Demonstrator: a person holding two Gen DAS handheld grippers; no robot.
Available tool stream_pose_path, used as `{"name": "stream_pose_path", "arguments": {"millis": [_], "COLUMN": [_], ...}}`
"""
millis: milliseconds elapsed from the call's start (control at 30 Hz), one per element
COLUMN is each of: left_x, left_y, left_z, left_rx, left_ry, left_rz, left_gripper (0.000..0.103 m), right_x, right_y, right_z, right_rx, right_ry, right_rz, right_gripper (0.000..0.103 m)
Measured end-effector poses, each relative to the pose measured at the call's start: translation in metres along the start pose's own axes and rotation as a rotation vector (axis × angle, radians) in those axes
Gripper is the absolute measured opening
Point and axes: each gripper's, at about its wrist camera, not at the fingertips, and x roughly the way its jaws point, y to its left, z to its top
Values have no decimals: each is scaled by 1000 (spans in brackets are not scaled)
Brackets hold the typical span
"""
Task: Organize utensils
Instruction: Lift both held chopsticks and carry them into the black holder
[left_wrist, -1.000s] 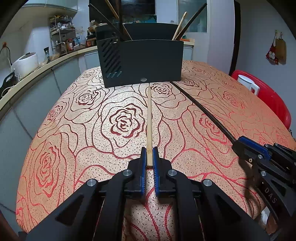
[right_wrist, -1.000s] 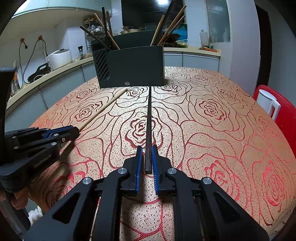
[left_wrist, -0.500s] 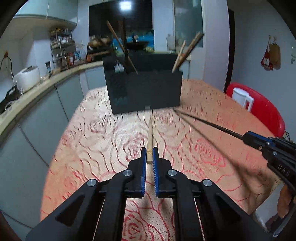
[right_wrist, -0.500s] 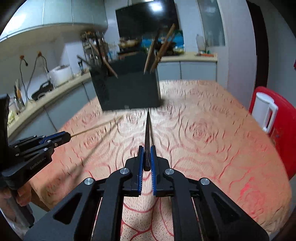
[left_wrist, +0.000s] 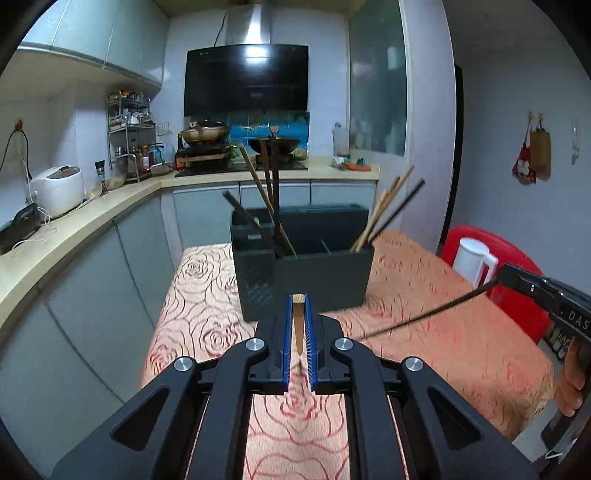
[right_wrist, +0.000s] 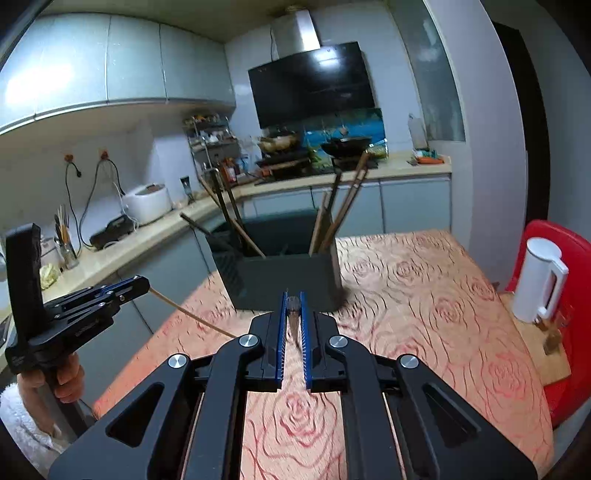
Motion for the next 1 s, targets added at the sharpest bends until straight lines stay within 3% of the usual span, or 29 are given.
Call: {"name": "stream_pose_path", "arguments": {"millis": [200,600,1000], "left_x": [7,17,15], "left_y": [12,21,14], "left_z": [16,41,128], "left_rx": [-16,19,64], "left_ry": [-8,16,-8], "left_rz": [-37,-50,-105], "left_gripper": [6,6,6], "right_x": [6,32,35], "right_y": [8,8,25], "right_z": [20,73,161], "right_rx": [-21,-17,-74], "right_ry": [-22,14,-67], "right_rz": [19,31,16], "right_gripper": [8,8,8]}}
